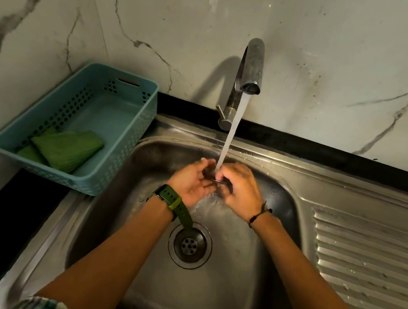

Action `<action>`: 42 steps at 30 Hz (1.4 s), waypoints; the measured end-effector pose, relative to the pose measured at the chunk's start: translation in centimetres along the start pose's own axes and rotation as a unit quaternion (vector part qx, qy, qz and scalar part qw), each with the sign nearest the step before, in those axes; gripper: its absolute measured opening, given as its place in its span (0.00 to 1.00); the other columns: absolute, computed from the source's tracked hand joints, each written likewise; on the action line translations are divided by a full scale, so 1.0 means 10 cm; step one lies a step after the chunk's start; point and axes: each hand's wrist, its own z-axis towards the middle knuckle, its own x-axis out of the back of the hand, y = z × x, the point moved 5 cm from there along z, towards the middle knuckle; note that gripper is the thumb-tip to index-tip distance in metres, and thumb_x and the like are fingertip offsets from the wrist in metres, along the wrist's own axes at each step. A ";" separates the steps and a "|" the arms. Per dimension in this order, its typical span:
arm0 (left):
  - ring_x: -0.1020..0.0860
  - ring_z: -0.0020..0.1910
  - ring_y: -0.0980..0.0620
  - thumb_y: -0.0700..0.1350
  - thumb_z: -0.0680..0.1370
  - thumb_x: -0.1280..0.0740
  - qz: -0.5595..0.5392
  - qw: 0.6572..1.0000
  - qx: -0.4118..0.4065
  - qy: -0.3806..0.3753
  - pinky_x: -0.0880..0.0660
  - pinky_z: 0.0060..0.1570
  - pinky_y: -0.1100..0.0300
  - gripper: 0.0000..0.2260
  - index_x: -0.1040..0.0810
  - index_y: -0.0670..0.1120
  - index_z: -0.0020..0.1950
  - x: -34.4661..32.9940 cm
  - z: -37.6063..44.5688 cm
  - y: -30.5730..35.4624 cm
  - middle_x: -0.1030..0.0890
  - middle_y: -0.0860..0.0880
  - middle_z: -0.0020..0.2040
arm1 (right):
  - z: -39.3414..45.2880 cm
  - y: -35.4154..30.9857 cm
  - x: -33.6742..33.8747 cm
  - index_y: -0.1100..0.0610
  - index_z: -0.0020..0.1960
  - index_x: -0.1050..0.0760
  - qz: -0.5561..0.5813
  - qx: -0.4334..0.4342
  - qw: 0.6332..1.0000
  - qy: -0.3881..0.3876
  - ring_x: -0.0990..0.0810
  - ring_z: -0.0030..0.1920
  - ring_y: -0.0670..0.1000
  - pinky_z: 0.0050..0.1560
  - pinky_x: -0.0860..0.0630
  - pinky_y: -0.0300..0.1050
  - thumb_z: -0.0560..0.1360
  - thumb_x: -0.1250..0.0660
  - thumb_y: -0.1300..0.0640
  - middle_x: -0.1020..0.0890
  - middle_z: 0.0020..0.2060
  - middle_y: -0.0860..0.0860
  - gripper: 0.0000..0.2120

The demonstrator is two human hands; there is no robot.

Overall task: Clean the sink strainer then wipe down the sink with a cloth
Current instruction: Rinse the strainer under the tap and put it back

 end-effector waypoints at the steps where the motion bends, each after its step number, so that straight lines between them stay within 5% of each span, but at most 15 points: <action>1: 0.24 0.45 0.49 0.42 0.81 0.46 0.002 1.000 -0.016 0.003 0.25 0.47 0.56 0.15 0.31 0.40 0.65 0.00 0.01 0.04 0.23 0.44 0.47 | -0.02 -0.02 -0.02 0.62 0.40 0.24 -0.042 0.032 0.999 0.009 0.20 0.51 0.60 0.60 0.28 0.63 0.61 0.32 0.73 0.16 0.42 0.56 0.10; 5: 0.21 0.42 0.50 0.33 0.78 0.44 0.069 0.993 -0.081 0.048 0.22 0.37 0.61 0.15 0.27 0.41 0.61 0.14 -0.02 0.16 0.20 0.44 0.48 | -0.04 -0.12 -0.16 0.58 0.47 0.23 -0.149 0.103 0.983 -0.033 0.23 0.62 0.56 0.71 0.43 0.57 0.64 0.32 0.69 0.17 0.52 0.55 0.14; 8: 0.21 0.44 0.49 0.32 0.74 0.37 0.228 0.957 -0.095 0.155 0.23 0.41 0.60 0.12 0.24 0.41 0.56 0.41 -0.04 0.18 0.20 0.44 0.47 | -0.04 -0.05 -0.17 0.59 0.55 0.24 0.152 -0.110 0.978 -0.086 0.24 0.61 0.54 0.67 0.31 0.49 0.71 0.33 0.66 0.21 0.58 0.56 0.13; 10: 0.23 0.44 0.47 0.31 0.73 0.37 0.351 0.911 -0.103 0.190 0.25 0.43 0.55 0.09 0.23 0.44 0.46 0.60 -0.05 0.20 0.22 0.43 0.43 | -0.03 -0.02 -0.18 0.61 0.48 0.23 0.409 -0.279 0.868 -0.023 0.21 0.49 0.52 0.51 0.24 0.42 0.74 0.38 0.67 0.20 0.49 0.56 0.07; 12: 0.25 0.43 0.48 0.31 0.73 0.40 0.453 0.868 -0.086 0.187 0.25 0.47 0.53 0.13 0.25 0.48 0.36 0.77 -0.09 0.17 0.24 0.45 0.37 | 0.02 0.01 -0.34 0.63 0.43 0.25 0.536 -0.406 0.740 -0.017 0.23 0.40 0.52 0.42 0.25 0.40 0.76 0.43 0.67 0.22 0.39 0.56 0.09; 14: 0.22 0.45 0.46 0.32 0.73 0.39 0.496 0.842 -0.065 0.205 0.23 0.49 0.51 0.12 0.21 0.46 0.38 0.95 -0.15 0.14 0.20 0.43 0.41 | 0.06 0.03 -0.46 0.63 0.44 0.26 0.549 -0.481 0.682 -0.049 0.24 0.42 0.53 0.51 0.25 0.45 0.77 0.48 0.67 0.23 0.37 0.55 0.12; 16: 0.21 0.50 0.43 0.32 0.71 0.36 0.522 0.818 -0.056 0.236 0.24 0.51 0.52 0.12 0.19 0.42 0.50 1.09 -0.22 0.12 0.18 0.41 0.51 | 0.10 0.06 -0.54 0.62 0.41 0.27 0.550 -0.499 0.662 -0.101 0.24 0.41 0.53 0.62 0.29 0.47 0.76 0.52 0.71 0.24 0.38 0.56 0.16; 21: 0.21 0.53 0.44 0.32 0.71 0.36 0.526 0.810 -0.043 0.255 0.23 0.54 0.53 0.14 0.20 0.42 0.54 1.28 -0.29 0.09 0.19 0.42 0.54 | 0.11 0.07 -0.64 0.68 0.54 0.26 0.328 -0.438 0.737 -0.397 0.19 0.51 0.58 0.51 0.20 0.46 0.74 0.52 0.77 0.19 0.50 0.62 0.19; 24: 0.21 0.51 0.45 0.31 0.71 0.36 0.526 0.812 -0.038 0.252 0.23 0.52 0.53 0.15 0.20 0.42 0.54 1.29 -0.28 0.05 0.18 0.43 0.52 | 0.18 0.12 -0.62 0.70 0.59 0.28 0.273 -0.432 0.766 -0.390 0.22 0.58 0.59 0.58 0.23 0.46 0.74 0.52 0.77 0.23 0.58 0.66 0.20; 27: 0.22 0.45 0.48 0.31 0.71 0.36 0.524 0.814 -0.036 0.248 0.24 0.46 0.57 0.13 0.19 0.43 0.52 1.30 -0.25 0.00 0.19 0.45 0.47 | 0.15 0.11 -0.62 0.70 0.55 0.25 0.256 -0.420 0.760 -0.426 0.20 0.55 0.59 0.53 0.20 0.46 0.73 0.52 0.79 0.21 0.55 0.66 0.20; 30: 0.23 0.42 0.52 0.32 0.72 0.36 0.516 0.821 -0.031 0.243 0.27 0.42 0.60 0.12 0.18 0.45 0.49 1.30 -0.18 -0.05 0.20 0.50 0.42 | 0.13 0.16 -0.62 0.70 0.55 0.25 0.222 -0.419 0.783 -0.403 0.19 0.54 0.59 0.53 0.21 0.46 0.72 0.51 0.78 0.21 0.54 0.66 0.20; 34: 0.23 0.45 0.52 0.31 0.72 0.36 0.508 0.833 -0.019 0.217 0.24 0.47 0.58 0.12 0.18 0.45 0.46 1.24 -0.05 -0.21 0.21 0.50 0.43 | 0.16 0.19 -0.63 0.70 0.55 0.25 0.236 -0.435 0.810 -0.314 0.18 0.51 0.60 0.40 0.19 0.42 0.72 0.44 0.77 0.20 0.51 0.67 0.15; 36: 0.22 0.42 0.52 0.32 0.72 0.37 0.488 0.848 -0.010 0.207 0.23 0.40 0.60 0.11 0.18 0.46 0.43 1.20 0.02 -0.32 0.20 0.50 0.42 | 0.19 0.25 -0.62 0.66 0.52 0.26 0.242 -0.458 0.827 -0.220 0.16 0.44 0.58 0.35 0.19 0.44 0.72 0.39 0.74 0.19 0.44 0.64 0.11; 39: 0.24 0.37 0.56 0.34 0.73 0.37 0.445 0.871 0.000 0.208 0.29 0.27 0.67 0.14 0.22 0.51 0.35 1.14 0.12 -0.43 0.21 0.53 0.38 | 0.15 0.30 -0.74 0.62 0.44 0.29 0.247 -0.468 0.828 -0.183 0.20 0.33 0.56 0.22 0.23 0.42 0.70 0.41 0.75 0.21 0.34 0.60 0.10; 42: 0.23 0.40 0.54 0.33 0.73 0.37 0.397 0.889 0.016 0.229 0.27 0.33 0.63 0.15 0.24 0.53 0.34 1.14 0.22 -0.51 0.22 0.53 0.37 | 0.01 0.40 -0.87 0.63 0.50 0.23 0.056 -0.431 0.873 -0.220 0.17 0.45 0.59 0.42 0.18 0.50 0.72 0.36 0.67 0.18 0.46 0.60 0.08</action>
